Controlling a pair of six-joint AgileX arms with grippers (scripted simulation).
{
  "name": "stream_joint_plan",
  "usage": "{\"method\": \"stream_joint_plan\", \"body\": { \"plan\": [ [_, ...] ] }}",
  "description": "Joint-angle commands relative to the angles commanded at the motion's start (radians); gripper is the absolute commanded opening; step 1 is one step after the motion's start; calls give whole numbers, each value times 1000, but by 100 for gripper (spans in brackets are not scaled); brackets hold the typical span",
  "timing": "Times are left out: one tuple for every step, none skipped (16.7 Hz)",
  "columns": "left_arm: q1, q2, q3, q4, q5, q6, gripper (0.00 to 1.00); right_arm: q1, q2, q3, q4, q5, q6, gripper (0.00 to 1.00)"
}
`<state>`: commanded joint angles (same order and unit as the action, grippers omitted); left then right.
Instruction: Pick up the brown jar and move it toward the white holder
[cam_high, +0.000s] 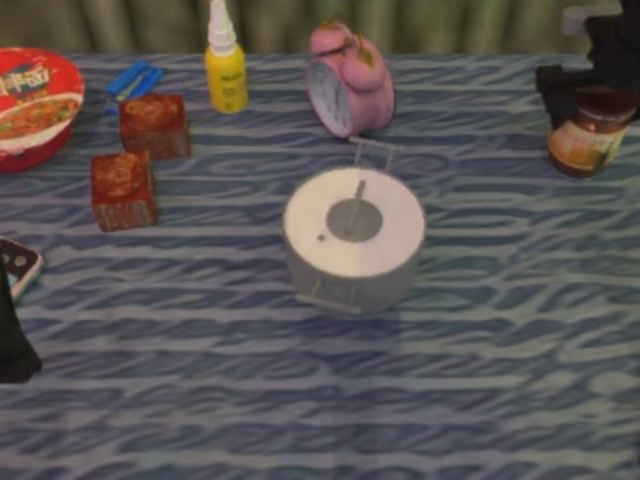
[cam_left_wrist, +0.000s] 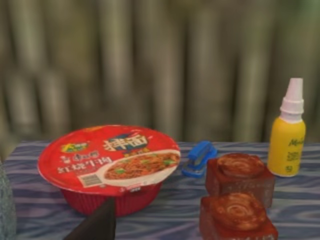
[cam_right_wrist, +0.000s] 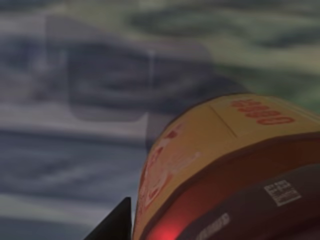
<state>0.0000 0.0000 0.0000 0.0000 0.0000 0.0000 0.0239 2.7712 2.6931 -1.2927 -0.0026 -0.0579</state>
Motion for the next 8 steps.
{"method": "stream_joint_plan", "body": {
  "plan": [
    [0, 0, 0, 0, 0, 0, 100, 1, -12, -12, 3, -1, -1, 0],
    [0, 0, 0, 0, 0, 0, 100, 3, -35, -35, 7, -1, -1, 0],
    [0, 0, 0, 0, 0, 0, 100, 4, -67, -68, 13, -2, 0, 0],
    [0, 0, 0, 0, 0, 0, 100, 5, -108, -112, 20, -3, 0, 0],
    [0, 0, 0, 0, 0, 0, 100, 7, -154, -166, 28, -3, 1, 0],
    [0, 0, 0, 0, 0, 0, 100, 8, -205, -229, 37, -4, 2, 0],
    [0, 0, 0, 0, 0, 0, 100, 10, -260, -299, 46, -5, 3, 0],
    [0, 0, 0, 0, 0, 0, 100, 11, -317, -372, 56, -5, 4, 0]
  ]
}}
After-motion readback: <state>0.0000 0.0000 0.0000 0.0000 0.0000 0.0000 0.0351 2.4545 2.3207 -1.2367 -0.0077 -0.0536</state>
